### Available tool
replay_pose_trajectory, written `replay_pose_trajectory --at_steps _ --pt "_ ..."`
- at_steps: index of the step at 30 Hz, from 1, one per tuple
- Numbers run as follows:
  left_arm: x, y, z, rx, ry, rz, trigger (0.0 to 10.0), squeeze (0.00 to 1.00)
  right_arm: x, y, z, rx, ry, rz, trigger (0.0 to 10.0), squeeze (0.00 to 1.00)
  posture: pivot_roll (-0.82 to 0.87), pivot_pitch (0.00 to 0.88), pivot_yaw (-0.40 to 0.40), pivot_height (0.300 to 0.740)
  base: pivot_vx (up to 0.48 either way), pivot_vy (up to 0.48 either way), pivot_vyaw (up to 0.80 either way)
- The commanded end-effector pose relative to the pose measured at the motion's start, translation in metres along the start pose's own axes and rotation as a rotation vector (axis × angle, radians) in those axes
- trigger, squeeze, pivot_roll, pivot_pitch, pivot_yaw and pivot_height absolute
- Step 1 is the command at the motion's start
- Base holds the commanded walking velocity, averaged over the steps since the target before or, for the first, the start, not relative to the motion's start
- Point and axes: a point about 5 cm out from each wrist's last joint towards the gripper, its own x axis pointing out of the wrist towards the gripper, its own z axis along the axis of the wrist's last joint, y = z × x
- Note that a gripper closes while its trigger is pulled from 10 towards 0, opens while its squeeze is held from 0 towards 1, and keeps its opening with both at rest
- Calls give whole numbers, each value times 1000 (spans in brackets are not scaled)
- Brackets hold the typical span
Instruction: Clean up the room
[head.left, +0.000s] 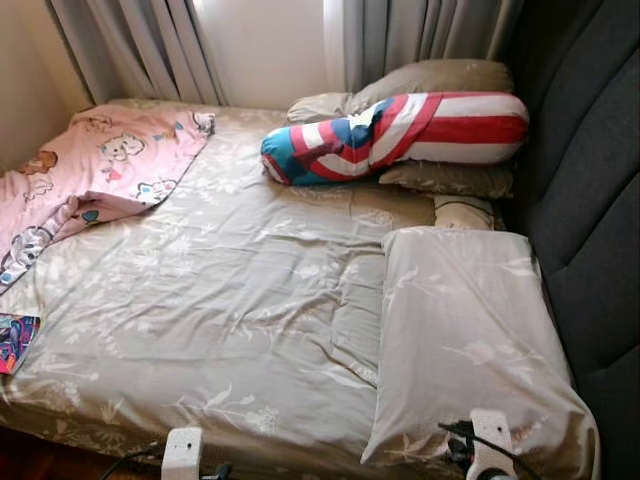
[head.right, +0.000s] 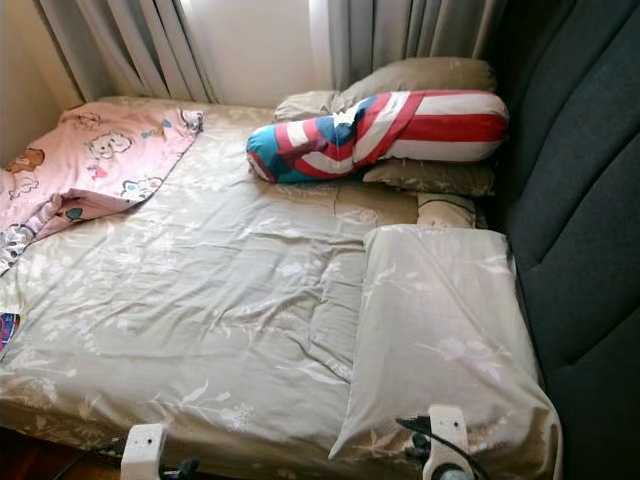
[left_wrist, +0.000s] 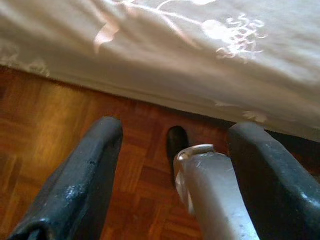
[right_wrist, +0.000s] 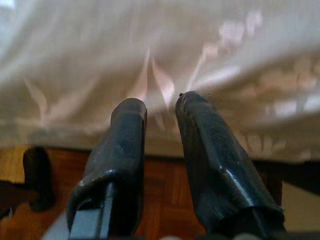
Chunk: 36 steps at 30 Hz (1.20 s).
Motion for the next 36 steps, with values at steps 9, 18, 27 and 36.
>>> replay_pose_trajectory --at_steps 9,18,27,36 --pt "-9 13 -27 -25 86 48 10000 0 -8 -20 -22 124 69 -117 10000 1000 -47 22 0 740 0 0 0" --pt "-6 13 -19 -33 69 53 10000 0 -14 -31 -34 99 117 -123 10000 1000 -47 0 -3 740 0 0 0" --pt "-4 9 -15 -53 51 55 10000 0 -14 -24 -38 -79 145 -21 10000 0 -43 0 -15 740 0 0 0" --pt "-5 10 -17 -81 45 63 10000 0 -9 -6 -35 -96 151 -2 10000 0 -45 0 4 740 0 0 0"
